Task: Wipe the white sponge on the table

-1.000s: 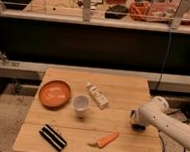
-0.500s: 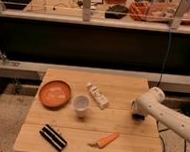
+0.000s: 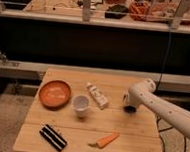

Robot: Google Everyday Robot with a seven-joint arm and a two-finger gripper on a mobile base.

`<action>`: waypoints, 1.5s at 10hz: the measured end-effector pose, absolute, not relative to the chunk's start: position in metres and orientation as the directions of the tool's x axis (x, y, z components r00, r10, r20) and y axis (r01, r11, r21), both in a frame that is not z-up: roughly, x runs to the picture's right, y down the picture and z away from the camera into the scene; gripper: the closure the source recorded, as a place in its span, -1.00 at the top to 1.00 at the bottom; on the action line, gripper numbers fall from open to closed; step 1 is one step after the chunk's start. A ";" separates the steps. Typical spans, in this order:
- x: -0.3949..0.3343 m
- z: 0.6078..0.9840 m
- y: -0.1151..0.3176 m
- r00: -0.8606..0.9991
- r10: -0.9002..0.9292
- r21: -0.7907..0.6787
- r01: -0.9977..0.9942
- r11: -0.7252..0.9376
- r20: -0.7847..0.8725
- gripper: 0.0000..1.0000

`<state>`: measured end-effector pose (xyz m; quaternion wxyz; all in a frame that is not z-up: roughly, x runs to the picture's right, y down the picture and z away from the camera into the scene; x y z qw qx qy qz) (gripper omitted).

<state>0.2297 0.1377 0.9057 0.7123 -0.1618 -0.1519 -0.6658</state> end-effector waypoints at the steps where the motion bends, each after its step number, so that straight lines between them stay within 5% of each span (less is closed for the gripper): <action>1: 0.211 0.904 0.141 0.028 -0.896 0.005 0.999 0.034 0.443 -1.00; 8: 0.199 0.847 0.213 -0.027 -0.871 0.087 0.996 0.018 0.490 -1.00; 15: 0.300 0.820 0.217 0.202 -0.887 -0.120 0.979 0.167 0.414 -1.00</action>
